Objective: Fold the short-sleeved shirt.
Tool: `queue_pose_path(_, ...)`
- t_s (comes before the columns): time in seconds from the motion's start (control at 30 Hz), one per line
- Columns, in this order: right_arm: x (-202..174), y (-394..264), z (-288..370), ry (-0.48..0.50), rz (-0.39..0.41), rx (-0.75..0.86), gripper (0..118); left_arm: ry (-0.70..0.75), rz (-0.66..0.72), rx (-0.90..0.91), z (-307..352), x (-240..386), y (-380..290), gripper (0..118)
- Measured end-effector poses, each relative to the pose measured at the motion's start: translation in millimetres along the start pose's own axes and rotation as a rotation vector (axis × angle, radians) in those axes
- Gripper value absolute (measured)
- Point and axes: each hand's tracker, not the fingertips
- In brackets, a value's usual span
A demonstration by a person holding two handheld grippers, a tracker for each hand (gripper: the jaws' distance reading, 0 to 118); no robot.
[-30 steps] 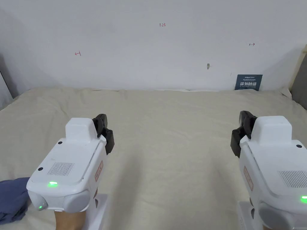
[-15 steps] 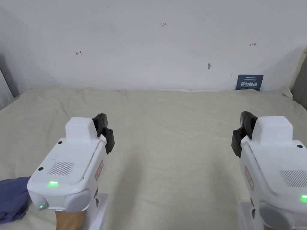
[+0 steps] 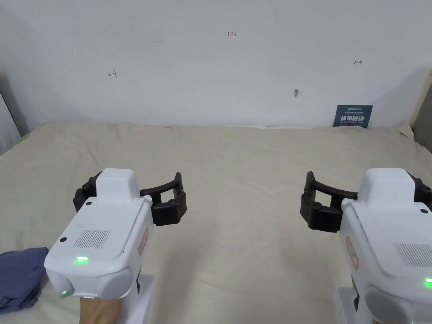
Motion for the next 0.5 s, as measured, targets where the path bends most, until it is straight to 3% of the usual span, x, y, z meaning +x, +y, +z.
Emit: queue_pose_path(0.5,-0.4,1.0,-1.7,0.003,-0.013,-0.008,118,0.003,0.01,0.017,1.8,-0.3,1.4,118)
